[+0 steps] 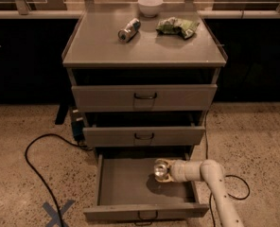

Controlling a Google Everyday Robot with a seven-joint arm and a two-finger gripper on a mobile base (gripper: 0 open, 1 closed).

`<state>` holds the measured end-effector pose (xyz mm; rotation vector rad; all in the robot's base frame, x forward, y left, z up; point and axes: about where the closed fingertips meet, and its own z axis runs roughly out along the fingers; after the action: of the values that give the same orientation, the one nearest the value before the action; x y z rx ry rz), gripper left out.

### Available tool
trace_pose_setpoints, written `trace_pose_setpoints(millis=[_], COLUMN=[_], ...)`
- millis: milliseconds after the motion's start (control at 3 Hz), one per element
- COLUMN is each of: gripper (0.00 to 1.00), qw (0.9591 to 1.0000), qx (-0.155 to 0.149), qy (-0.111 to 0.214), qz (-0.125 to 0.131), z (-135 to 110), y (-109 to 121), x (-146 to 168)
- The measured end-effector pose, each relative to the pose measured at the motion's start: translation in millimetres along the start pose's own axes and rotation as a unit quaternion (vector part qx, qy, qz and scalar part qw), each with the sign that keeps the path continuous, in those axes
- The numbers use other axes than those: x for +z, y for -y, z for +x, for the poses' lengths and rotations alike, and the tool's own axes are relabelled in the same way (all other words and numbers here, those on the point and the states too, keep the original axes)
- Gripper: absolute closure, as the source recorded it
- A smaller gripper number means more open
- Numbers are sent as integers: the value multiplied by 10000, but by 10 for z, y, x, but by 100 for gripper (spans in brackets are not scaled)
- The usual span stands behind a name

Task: Place green can into bottom drawer

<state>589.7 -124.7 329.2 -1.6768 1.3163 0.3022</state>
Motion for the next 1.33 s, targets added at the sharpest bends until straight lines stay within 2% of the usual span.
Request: trace_pose_setpoints(millis=[333,667,1000,1333], gripper=[100,100,100,100], qw=[10000,9986,9936,9907], qx=[48,481,1019,1245], qy=[80,233,419,395], qz=[-15,-37,-244,-393], z=[361,745,1021,1151], y=[192,152,-76,-284], x=[305,573,862,951])
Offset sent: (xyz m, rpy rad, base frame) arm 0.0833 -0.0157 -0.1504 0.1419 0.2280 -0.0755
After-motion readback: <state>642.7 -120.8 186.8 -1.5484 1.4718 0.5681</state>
